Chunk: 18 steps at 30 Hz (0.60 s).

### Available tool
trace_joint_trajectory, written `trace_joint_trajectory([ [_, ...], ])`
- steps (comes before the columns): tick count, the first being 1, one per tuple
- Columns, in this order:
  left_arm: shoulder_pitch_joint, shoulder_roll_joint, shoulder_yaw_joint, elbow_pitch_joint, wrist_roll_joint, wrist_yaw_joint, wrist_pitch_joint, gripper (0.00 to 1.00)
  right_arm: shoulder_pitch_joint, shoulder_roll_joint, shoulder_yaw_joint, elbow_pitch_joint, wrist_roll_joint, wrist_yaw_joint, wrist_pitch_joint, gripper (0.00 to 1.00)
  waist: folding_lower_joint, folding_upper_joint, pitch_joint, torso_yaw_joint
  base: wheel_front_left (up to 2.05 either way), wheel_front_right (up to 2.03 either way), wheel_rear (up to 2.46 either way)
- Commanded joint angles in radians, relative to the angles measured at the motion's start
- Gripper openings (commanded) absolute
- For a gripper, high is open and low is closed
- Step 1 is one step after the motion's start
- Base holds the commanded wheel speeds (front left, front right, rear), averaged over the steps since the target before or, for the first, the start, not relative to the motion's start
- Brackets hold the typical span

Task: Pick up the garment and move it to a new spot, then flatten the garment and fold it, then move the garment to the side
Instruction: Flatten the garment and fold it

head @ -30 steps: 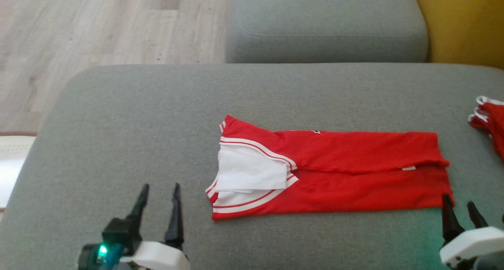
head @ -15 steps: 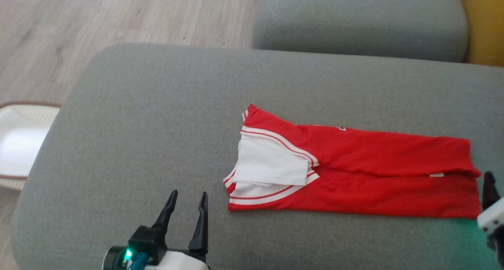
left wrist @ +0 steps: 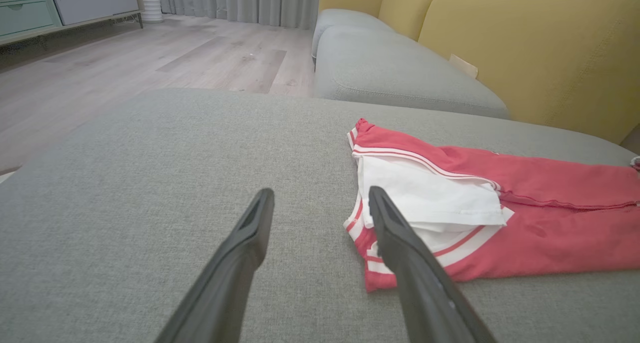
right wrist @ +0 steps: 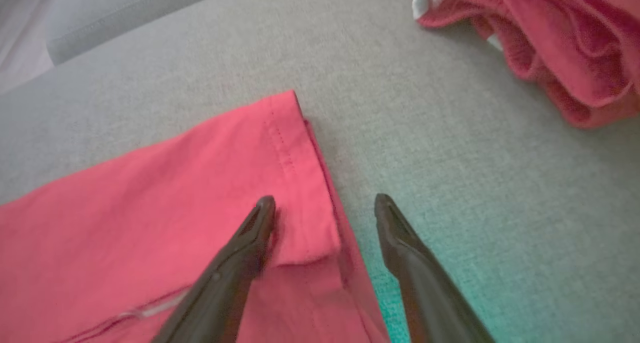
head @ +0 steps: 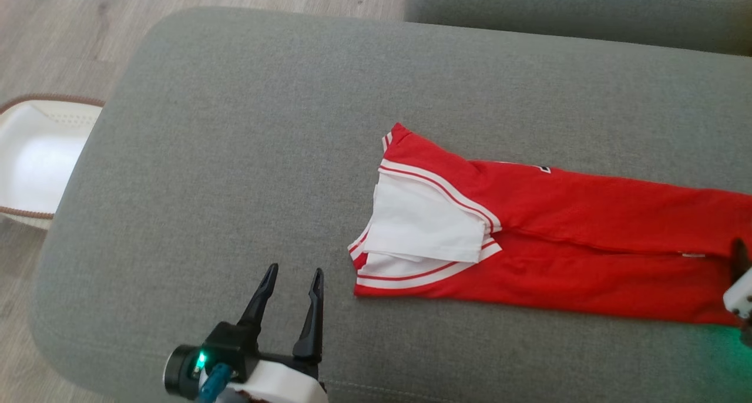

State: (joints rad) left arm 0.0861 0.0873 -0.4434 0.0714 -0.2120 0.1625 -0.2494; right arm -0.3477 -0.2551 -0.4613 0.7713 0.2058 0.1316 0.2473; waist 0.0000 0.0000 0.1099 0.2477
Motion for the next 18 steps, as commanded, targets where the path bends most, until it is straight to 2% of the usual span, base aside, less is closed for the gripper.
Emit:
trace_joint_trajectory([
  [1, -0.045, -0.013, 0.036, -0.025, 0.012, -0.008, -0.012, 1.0, -0.023, -0.027, 0.004, -0.008, -0.018, -0.001, 0.005, 1.0, 0.0, 0.0, 0.005, 0.005, 0.0, 0.0, 0.0],
  [10, -0.056, -0.025, 0.064, -0.017, 0.036, -0.032, -0.012, 1.0, -0.003, 0.035, 0.002, 0.028, 0.006, -0.001, 0.105, 1.0, 0.0, 0.0, -0.005, -0.002, 0.0, 0.0, 0.0],
  [11, -0.056, -0.026, 0.065, -0.017, 0.038, -0.034, -0.012, 1.0, 0.0, 0.036, 0.004, 0.027, 0.013, -0.001, 0.113, 0.78, 0.0, 0.0, -0.006, -0.004, 0.0, 0.0, 0.0],
  [12, -0.057, -0.027, 0.066, -0.017, 0.04, -0.036, -0.012, 1.0, 0.004, 0.037, 0.005, 0.025, 0.019, -0.001, 0.117, 0.46, 0.0, 0.0, -0.007, -0.005, 0.0, 0.0, 0.0],
  [13, -0.058, -0.028, 0.066, -0.016, 0.042, -0.038, -0.012, 1.0, 0.008, 0.039, 0.01, 0.023, 0.024, -0.001, 0.122, 0.09, 0.0, 0.0, -0.008, -0.005, 0.0, 0.0, 0.0],
  [14, -0.058, -0.029, 0.067, -0.016, 0.043, -0.04, -0.012, 1.0, 0.012, 0.04, 0.018, 0.022, 0.031, -0.001, 0.129, 0.0, 0.0, 0.0, -0.009, -0.006, 0.0, 0.0, 0.0],
  [18, -0.06, -0.031, 0.07, -0.016, 0.046, -0.046, -0.012, 1.0, 0.022, 0.036, 0.051, 0.01, 0.052, -0.001, 0.141, 0.0, 0.0, 0.0, -0.011, -0.01, 0.0, 0.0, 0.0],
])
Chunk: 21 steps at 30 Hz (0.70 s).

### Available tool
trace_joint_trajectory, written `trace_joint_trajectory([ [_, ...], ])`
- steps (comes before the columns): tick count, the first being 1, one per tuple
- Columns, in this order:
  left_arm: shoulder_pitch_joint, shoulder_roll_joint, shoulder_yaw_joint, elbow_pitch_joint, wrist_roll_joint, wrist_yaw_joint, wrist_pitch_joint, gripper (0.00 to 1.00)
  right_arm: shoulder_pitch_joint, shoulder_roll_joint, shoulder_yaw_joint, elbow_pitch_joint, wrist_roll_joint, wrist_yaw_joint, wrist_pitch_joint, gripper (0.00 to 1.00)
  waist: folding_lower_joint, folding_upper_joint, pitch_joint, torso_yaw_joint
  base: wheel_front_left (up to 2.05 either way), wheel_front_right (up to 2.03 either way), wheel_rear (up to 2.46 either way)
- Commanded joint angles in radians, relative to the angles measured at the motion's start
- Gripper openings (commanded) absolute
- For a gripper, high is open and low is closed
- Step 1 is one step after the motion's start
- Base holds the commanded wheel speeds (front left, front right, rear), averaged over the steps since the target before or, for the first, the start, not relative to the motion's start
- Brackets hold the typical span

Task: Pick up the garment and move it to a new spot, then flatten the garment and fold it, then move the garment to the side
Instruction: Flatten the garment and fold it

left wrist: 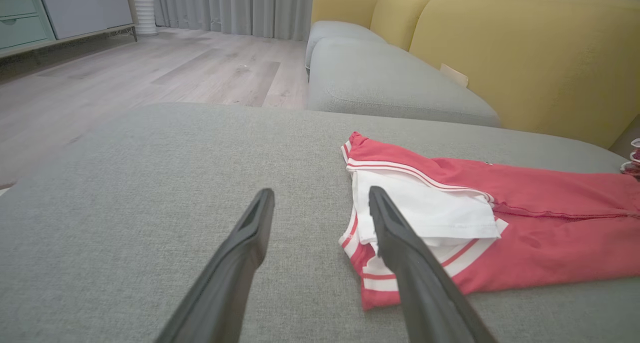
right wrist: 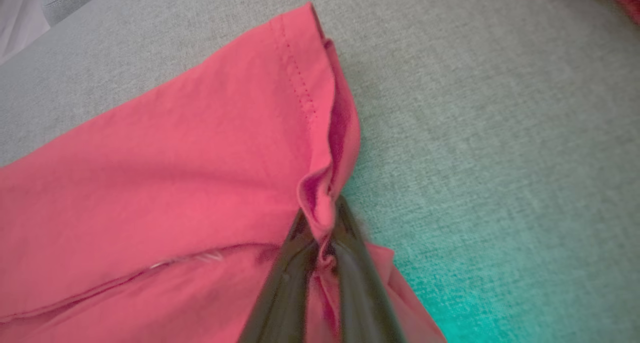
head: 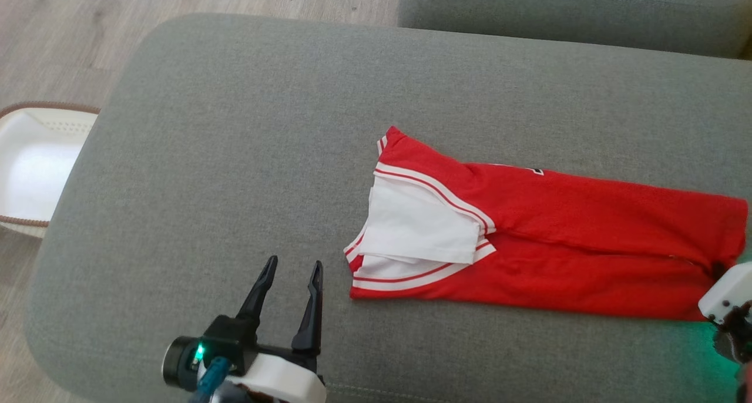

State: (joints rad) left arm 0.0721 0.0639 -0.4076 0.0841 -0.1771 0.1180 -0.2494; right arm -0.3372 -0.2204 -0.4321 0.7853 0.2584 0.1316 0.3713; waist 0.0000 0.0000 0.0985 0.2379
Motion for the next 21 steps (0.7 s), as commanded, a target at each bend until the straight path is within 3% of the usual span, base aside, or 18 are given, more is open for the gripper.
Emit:
trace_joint_trajectory([
  [1, -0.046, -0.008, 0.036, -0.028, 0.012, -0.004, -0.012, 1.0, 0.013, -0.005, 0.031, -0.01, 0.006, -0.001, 0.015, 0.0, 0.0, 0.0, -0.002, -0.002, 0.0, 0.0, 0.0],
  [11, -0.03, -0.011, 0.043, -0.034, 0.031, -0.025, -0.012, 1.0, 0.05, -0.1, 0.096, -0.076, 0.011, -0.001, -0.032, 0.0, 0.0, 0.0, -0.057, -0.041, 0.0, 0.0, 0.0],
  [17, -0.005, -0.011, 0.039, -0.032, 0.037, -0.033, -0.012, 1.0, 0.046, -0.174, 0.096, -0.153, 0.01, -0.001, 0.007, 0.0, 0.0, 0.0, -0.088, -0.075, 0.0, 0.0, 0.0],
  [21, 0.005, -0.012, 0.039, -0.023, 0.038, -0.032, -0.012, 1.0, 0.047, -0.199, 0.106, -0.275, 0.018, -0.001, 0.067, 0.0, 0.0, 0.0, -0.109, -0.088, 0.0, 0.0, 0.0],
])
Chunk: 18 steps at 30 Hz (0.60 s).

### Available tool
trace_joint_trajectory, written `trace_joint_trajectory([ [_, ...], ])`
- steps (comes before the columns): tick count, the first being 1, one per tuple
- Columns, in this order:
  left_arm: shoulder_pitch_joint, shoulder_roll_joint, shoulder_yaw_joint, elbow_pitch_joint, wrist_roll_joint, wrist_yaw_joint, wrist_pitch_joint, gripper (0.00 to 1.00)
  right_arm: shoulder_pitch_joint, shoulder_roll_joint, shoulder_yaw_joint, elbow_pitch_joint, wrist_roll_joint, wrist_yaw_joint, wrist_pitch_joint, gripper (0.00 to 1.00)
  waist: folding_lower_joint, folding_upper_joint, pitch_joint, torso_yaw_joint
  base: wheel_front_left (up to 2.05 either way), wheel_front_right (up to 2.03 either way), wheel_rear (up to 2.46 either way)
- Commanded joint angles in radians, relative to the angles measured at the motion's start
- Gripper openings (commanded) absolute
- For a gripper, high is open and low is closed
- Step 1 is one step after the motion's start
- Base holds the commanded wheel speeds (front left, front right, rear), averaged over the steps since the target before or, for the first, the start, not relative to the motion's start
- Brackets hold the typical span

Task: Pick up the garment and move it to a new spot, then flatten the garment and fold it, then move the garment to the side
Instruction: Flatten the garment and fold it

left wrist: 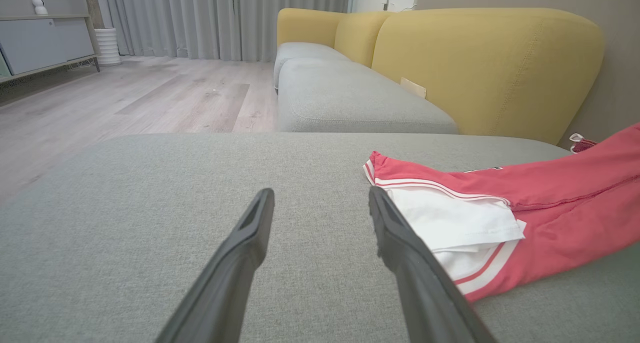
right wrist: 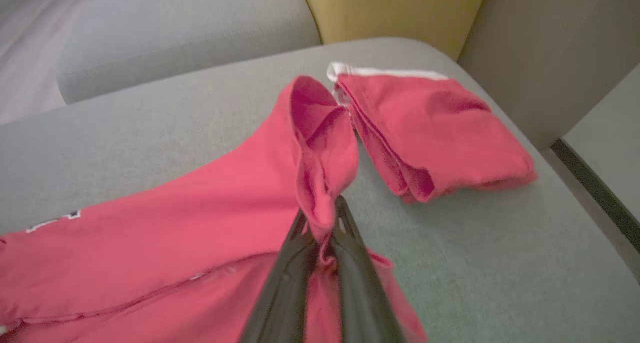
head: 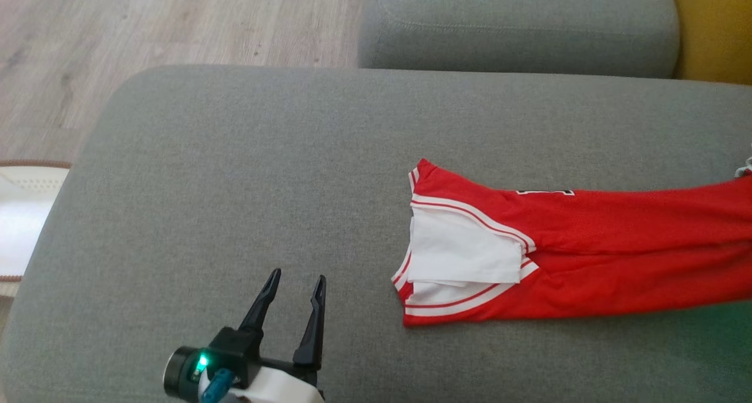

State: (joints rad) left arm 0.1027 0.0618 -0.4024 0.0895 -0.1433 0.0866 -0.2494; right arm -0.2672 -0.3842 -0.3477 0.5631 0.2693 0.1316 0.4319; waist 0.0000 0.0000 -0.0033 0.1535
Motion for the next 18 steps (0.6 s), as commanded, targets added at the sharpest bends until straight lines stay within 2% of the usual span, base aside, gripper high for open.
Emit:
trace_joint_trajectory([
  [1, -0.025, -0.01, 0.034, -0.026, 0.004, -0.001, -0.012, 1.0, -0.02, -0.032, 0.029, -0.082, 0.014, -0.001, 0.02, 0.0, 0.0, 0.0, -0.011, -0.005, 0.0, 0.0, 0.0],
  [5, -0.026, -0.01, 0.032, -0.027, 0.003, -0.008, -0.012, 1.0, 0.0, 0.008, 0.064, -0.206, 0.022, -0.001, 0.06, 0.0, 0.0, 0.0, -0.027, -0.001, 0.0, 0.0, 0.0],
  [13, -0.024, -0.011, 0.012, -0.033, -0.007, -0.006, -0.012, 1.0, 0.06, 0.175, 0.125, -0.428, 0.033, -0.001, 0.145, 0.0, 0.0, 0.0, -0.05, 0.05, 0.0, 0.0, 0.0],
  [18, -0.026, -0.011, -0.009, -0.027, -0.02, -0.004, -0.012, 1.0, 0.079, 0.275, 0.181, -0.494, 0.049, -0.001, 0.159, 0.0, 0.0, 0.0, -0.05, 0.095, 0.0, 0.0, 0.0],
])
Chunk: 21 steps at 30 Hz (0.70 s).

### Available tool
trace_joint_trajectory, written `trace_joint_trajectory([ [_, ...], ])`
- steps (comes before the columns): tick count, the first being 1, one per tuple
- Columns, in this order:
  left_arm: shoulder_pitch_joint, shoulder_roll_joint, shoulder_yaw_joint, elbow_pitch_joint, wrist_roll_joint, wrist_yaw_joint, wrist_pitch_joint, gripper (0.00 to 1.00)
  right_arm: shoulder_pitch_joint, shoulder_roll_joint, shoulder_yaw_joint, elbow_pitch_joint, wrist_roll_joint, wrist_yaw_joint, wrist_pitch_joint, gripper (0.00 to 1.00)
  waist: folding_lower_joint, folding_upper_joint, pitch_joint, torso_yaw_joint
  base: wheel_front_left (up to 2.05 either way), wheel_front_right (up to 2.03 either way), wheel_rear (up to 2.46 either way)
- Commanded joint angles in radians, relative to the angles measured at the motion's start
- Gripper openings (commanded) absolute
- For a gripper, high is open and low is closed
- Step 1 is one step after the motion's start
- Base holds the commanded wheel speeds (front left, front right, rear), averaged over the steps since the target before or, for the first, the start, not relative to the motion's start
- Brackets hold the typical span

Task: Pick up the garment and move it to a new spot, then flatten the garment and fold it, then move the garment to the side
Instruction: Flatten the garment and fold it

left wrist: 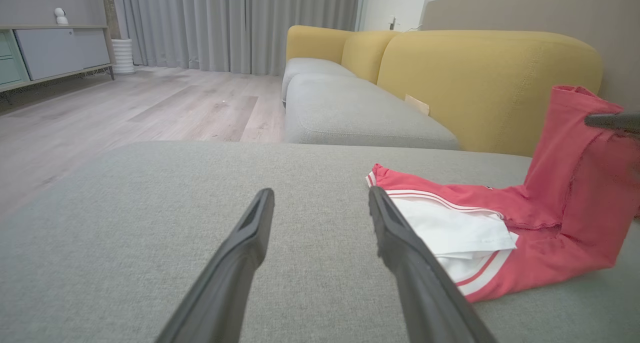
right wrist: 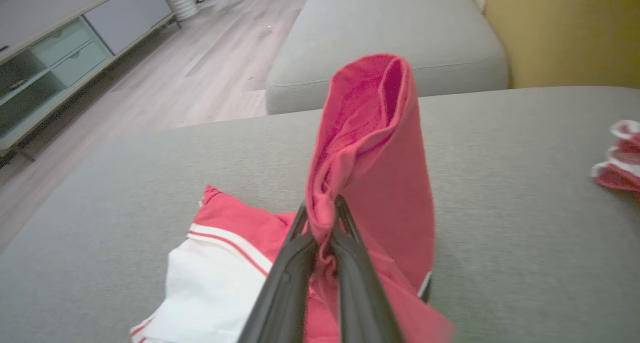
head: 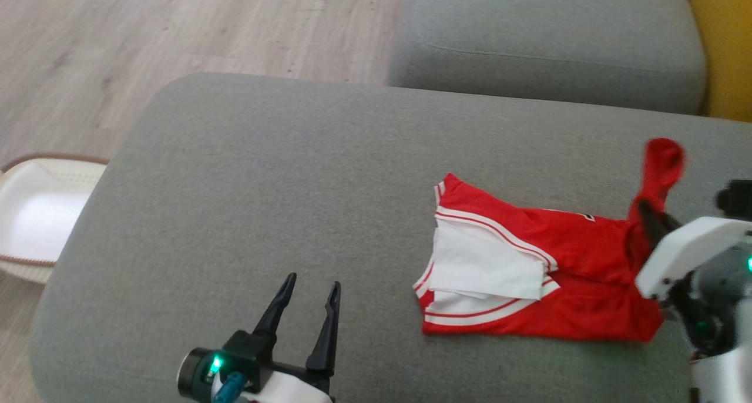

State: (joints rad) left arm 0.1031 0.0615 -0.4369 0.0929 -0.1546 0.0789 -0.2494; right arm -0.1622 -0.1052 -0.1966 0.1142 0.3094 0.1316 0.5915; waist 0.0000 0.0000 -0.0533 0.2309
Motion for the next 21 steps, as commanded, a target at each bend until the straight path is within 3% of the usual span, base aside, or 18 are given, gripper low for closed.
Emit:
trace_joint_trajectory([
  [1, -0.028, -0.011, 0.023, -0.027, -0.01, 0.005, -0.012, 1.0, -0.025, 0.009, 0.043, -0.046, 0.015, -0.001, -0.002, 0.0, 0.0, 0.0, 0.001, 0.027, 0.0, 0.0, 0.0],
  [8, -0.042, -0.011, 0.011, -0.013, -0.007, 0.002, -0.012, 1.0, -0.032, 0.05, 0.129, -0.002, 0.057, -0.001, -0.025, 0.0, 0.0, 0.0, 0.005, 0.072, 0.0, 0.0, 0.0],
  [21, -0.071, -0.011, -0.018, 0.013, -0.009, -0.005, -0.012, 1.0, -0.113, 0.055, 0.319, 0.208, 0.211, -0.001, -0.147, 0.0, 0.0, 0.0, 0.026, 0.118, 0.0, 0.0, 0.0],
])
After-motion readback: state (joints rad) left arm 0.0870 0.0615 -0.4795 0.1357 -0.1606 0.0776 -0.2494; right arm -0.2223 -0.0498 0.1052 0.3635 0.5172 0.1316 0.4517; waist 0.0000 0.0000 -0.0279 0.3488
